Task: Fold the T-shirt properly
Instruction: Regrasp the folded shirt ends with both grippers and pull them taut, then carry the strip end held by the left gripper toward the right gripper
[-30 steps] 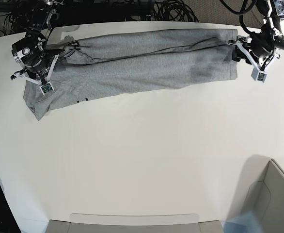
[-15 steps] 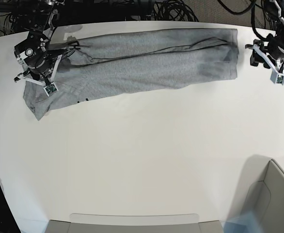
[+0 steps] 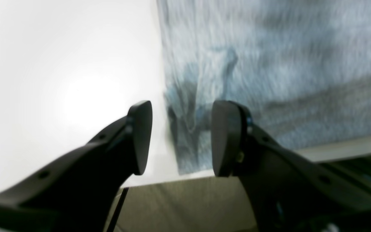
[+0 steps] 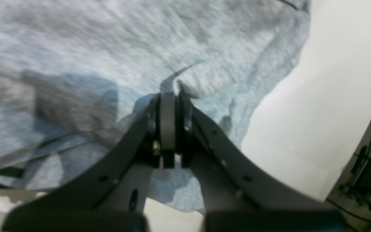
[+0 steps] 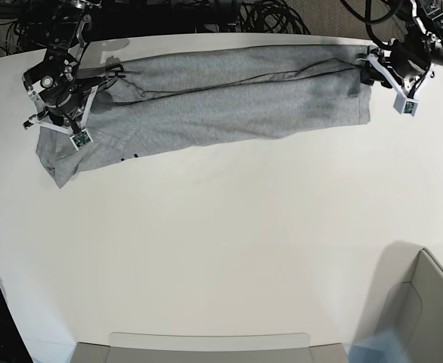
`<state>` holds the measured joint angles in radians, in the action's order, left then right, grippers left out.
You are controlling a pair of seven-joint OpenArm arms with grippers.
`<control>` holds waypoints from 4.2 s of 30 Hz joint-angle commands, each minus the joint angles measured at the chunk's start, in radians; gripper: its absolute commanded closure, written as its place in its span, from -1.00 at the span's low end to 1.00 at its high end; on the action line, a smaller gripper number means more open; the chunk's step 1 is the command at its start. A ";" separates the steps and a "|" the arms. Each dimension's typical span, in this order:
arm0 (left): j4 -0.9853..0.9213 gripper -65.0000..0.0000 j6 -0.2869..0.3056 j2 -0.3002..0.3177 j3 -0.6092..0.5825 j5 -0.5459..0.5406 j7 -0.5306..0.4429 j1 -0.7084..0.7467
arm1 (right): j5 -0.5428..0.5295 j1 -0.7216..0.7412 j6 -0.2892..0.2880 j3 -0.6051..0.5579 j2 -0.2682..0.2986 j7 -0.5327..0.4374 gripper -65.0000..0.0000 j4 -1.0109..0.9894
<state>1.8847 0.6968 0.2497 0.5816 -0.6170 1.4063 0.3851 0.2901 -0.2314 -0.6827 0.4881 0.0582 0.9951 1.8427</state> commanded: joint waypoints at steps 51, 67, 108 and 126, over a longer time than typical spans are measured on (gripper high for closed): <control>-0.738 1.00 0.001 0.214 -0.031 0.082 -0.137 -0.260 | -0.001 0.062 -0.015 0.001 0.022 -0.009 1.00 -0.036; -0.274 1.00 0.001 0.121 0.067 0.087 -0.010 -0.275 | -0.001 0.066 -0.015 -0.001 0.007 -0.009 1.00 -0.038; 0.141 1.00 -0.582 -0.218 -0.834 0.079 -0.010 -0.216 | -0.001 0.077 -0.015 -0.001 0.004 -0.011 1.00 -0.122; 0.103 0.50 -0.584 -0.218 -0.846 0.076 -0.010 -0.211 | -0.001 0.076 -0.015 -0.036 0.004 -0.011 1.00 -0.122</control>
<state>1.9640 0.1192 0.0360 -0.2619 -0.5236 1.3949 0.1810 0.3016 -0.1577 -0.6827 0.4568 0.0586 0.9821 1.7157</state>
